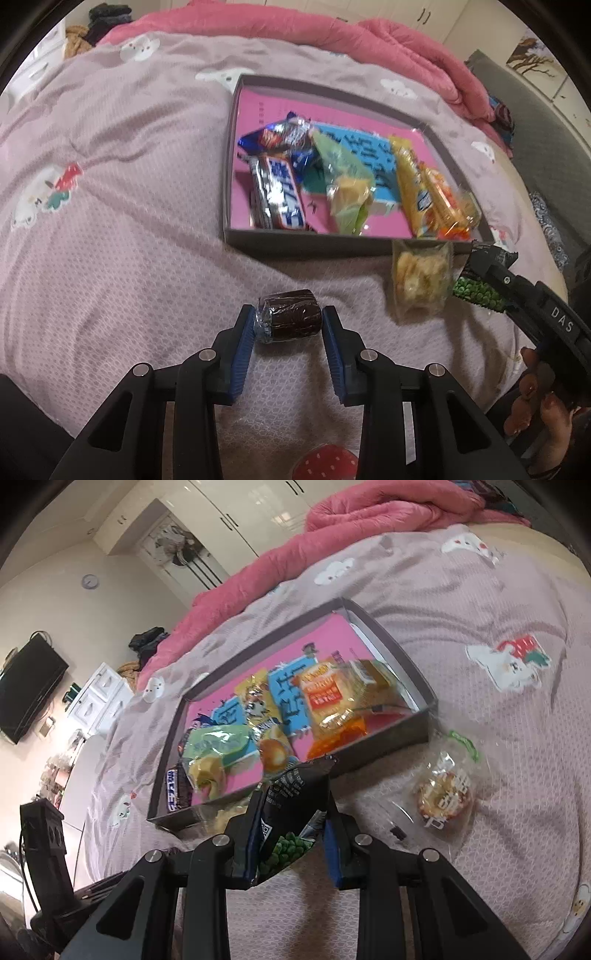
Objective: Organize snacks
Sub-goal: 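Carry the chocolate into the tray with left tool while right carries the pea snack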
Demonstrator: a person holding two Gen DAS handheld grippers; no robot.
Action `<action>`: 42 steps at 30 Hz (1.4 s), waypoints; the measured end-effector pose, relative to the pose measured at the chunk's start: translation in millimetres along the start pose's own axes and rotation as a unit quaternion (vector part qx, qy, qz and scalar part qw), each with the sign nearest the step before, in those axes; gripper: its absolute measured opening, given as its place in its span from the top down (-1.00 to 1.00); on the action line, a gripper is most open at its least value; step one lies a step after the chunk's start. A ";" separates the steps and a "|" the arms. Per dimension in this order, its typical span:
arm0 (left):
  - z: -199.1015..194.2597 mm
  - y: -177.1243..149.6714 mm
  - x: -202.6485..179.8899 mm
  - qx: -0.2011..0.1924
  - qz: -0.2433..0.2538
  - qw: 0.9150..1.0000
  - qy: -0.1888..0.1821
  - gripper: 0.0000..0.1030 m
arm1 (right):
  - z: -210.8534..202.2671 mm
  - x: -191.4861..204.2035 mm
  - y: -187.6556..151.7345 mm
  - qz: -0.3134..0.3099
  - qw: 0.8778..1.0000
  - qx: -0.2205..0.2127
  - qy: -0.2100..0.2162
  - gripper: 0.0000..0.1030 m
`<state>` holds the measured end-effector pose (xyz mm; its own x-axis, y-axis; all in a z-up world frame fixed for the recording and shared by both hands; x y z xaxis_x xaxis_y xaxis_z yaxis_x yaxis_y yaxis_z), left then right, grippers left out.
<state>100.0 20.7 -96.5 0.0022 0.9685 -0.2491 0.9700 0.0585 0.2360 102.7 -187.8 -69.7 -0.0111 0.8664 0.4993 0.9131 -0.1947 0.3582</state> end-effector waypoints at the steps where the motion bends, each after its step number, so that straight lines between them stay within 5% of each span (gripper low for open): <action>1: -2.1 0.2 0.1 -0.004 0.001 1.000 -0.001 0.28 | -1.5 1.8 -0.2 -0.005 1.000 -0.003 0.000 0.43; 28: -43.6 7.6 2.5 -0.083 -0.014 0.996 -0.002 0.28 | -19.2 33.8 2.2 -0.088 0.996 -0.027 0.007 0.43; 42: -53.4 13.6 0.2 -0.107 -0.006 0.994 0.018 0.28 | -29.5 49.9 4.6 -0.143 0.988 -0.055 -0.024 0.43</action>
<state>100.2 34.7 -43.2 -0.0216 0.9752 -0.2204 0.8963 0.1166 0.4279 94.3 -159.0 -19.9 -0.2402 0.9137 0.3278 0.8259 0.0149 0.5636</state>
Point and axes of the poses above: each gripper's, at about its wrist camera, not at the fingertips, and z roughly the way its jaws point, x to its left, y to its top, the point moved 4 cm from there along z, roughly the way its jaws point, and after that the axes turned 13 degrees about x, right-handed, at the moved point
